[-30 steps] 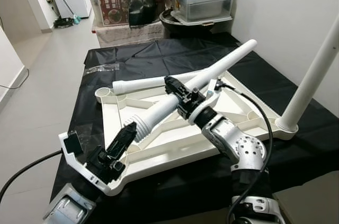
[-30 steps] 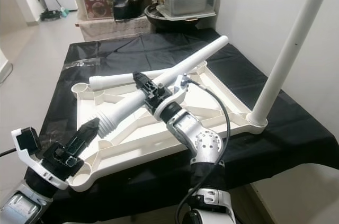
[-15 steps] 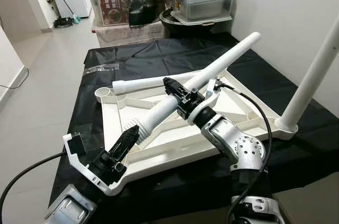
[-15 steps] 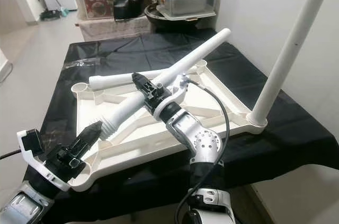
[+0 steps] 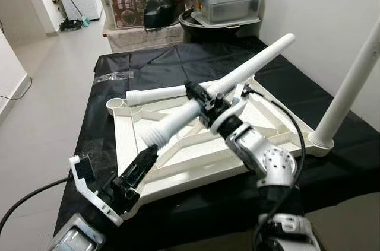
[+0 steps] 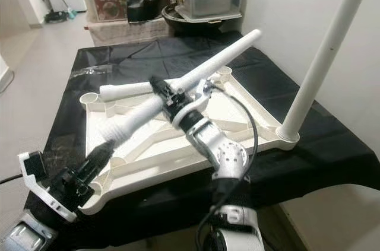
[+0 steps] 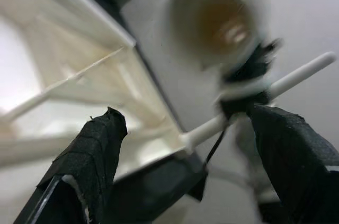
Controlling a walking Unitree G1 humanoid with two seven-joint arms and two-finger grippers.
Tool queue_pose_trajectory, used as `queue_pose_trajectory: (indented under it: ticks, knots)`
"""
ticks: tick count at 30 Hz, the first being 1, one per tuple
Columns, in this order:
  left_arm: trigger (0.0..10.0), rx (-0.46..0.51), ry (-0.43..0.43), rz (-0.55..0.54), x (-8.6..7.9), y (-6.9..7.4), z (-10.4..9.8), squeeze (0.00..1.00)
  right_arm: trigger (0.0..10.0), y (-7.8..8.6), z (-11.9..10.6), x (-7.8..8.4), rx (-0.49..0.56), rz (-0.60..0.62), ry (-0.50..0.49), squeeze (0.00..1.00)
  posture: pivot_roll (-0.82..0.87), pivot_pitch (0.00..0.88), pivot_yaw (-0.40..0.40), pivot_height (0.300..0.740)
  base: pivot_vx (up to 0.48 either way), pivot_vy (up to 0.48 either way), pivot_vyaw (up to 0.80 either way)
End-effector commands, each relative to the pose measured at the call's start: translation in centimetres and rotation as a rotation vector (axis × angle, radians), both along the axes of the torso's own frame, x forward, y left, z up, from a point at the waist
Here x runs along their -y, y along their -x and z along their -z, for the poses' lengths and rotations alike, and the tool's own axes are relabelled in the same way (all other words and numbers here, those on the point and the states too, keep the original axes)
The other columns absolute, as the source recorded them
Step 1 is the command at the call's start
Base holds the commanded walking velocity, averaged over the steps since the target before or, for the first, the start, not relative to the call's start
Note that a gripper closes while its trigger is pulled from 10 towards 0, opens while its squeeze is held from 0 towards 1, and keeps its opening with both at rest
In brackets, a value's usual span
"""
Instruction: Building children table
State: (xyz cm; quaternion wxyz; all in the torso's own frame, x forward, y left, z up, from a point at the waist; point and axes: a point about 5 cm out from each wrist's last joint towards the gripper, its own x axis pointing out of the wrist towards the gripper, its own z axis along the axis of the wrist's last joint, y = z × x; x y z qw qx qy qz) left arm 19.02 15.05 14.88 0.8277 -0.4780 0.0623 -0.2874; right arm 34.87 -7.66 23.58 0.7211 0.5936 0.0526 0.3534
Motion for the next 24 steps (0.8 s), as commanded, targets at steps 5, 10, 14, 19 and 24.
queue_pose_trajectory:
  ticks: [5, 10, 14, 19, 24]
  knots:
    - [10.0, -0.101, -0.098, -0.022, 0.3, 0.7, 2.2, 0.00, 0.0, -1.5, -2.1, 1.3, 0.048, 0.095, -0.032, 0.00, 0.03, 0.000, 0.006, 0.740, 0.000, 0.000, 0.00]
    - [10.0, -0.123, -0.224, -0.071, 0.7, 0.4, 2.7, 0.00, 10.0, -2.0, -1.9, 1.6, 0.186, 0.273, 0.362, 0.00, 0.03, 0.000, 0.006, 0.740, 0.000, 0.000, 0.00]
    - [10.0, -0.104, -0.329, -0.108, 1.2, 0.2, 2.5, 0.00, 10.0, -1.3, -1.6, 1.2, 0.380, 0.379, 0.673, 0.00, 0.03, 0.000, 0.006, 0.740, 0.000, 0.000, 0.00]
    - [10.0, -0.066, -0.486, -0.178, 1.8, -0.2, 2.4, 0.00, 10.0, -0.2, -0.9, 0.7, 0.501, 0.401, 0.788, 0.00, 0.03, 0.000, 0.005, 0.740, 0.000, 0.000, 0.42]
    - [10.0, -0.019, -0.659, -0.244, 2.1, -0.7, 2.3, 0.00, 10.0, -0.1, -1.1, 0.2, 0.527, 0.391, 0.772, 0.00, 0.03, 0.000, 0.005, 0.740, 0.000, 0.000, 0.80]
